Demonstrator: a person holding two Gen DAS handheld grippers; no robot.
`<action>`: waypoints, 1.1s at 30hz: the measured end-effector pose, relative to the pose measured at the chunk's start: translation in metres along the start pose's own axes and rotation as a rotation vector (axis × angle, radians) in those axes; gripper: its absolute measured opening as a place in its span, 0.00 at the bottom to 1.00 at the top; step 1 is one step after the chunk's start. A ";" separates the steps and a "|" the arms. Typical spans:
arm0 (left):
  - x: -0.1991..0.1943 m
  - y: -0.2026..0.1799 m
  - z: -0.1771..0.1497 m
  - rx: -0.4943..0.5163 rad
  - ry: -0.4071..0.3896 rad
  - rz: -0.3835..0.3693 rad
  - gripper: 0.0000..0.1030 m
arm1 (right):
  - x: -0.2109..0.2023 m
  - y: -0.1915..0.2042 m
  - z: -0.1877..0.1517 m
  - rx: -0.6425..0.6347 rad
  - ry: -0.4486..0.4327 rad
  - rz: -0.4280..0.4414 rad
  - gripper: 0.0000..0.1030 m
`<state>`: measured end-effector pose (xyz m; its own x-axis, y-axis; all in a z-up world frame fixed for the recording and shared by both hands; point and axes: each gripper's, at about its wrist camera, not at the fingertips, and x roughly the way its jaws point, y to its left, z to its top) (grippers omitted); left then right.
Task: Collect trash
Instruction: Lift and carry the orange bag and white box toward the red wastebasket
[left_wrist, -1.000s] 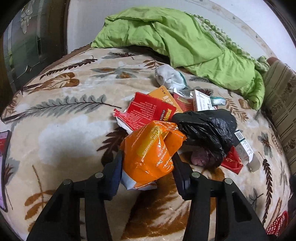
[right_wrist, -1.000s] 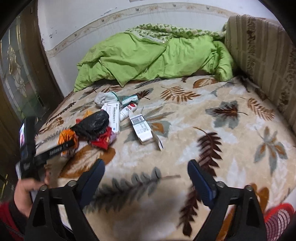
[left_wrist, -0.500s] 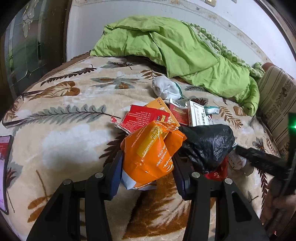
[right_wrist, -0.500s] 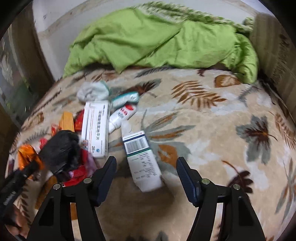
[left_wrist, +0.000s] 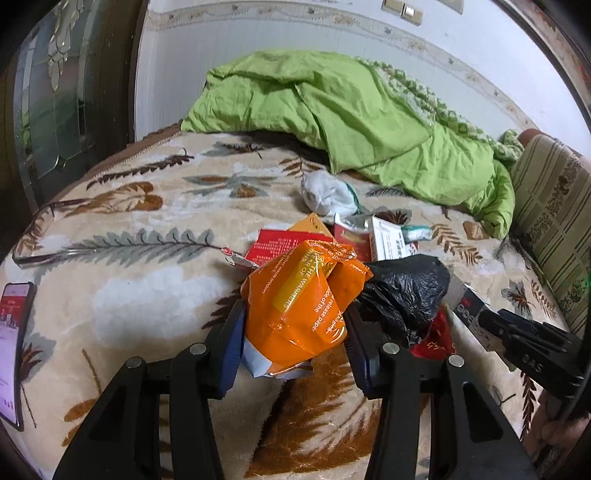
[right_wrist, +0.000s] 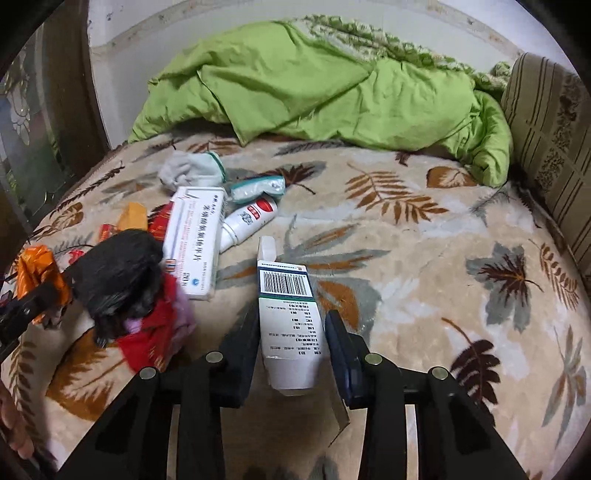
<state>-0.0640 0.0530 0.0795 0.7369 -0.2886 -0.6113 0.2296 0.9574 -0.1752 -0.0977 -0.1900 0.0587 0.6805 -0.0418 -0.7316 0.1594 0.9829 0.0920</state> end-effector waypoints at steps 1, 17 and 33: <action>-0.002 0.000 0.000 0.000 -0.008 0.000 0.47 | -0.006 0.001 -0.001 0.004 -0.016 -0.001 0.37; -0.030 0.012 -0.006 -0.060 -0.064 -0.025 0.47 | -0.060 0.010 -0.024 0.044 -0.140 0.055 0.37; -0.060 0.006 -0.018 -0.041 -0.102 -0.085 0.47 | -0.081 0.010 -0.038 0.064 -0.176 0.120 0.37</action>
<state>-0.1184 0.0761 0.1016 0.7771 -0.3665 -0.5117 0.2696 0.9285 -0.2555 -0.1786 -0.1704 0.0937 0.8109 0.0385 -0.5839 0.1113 0.9695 0.2185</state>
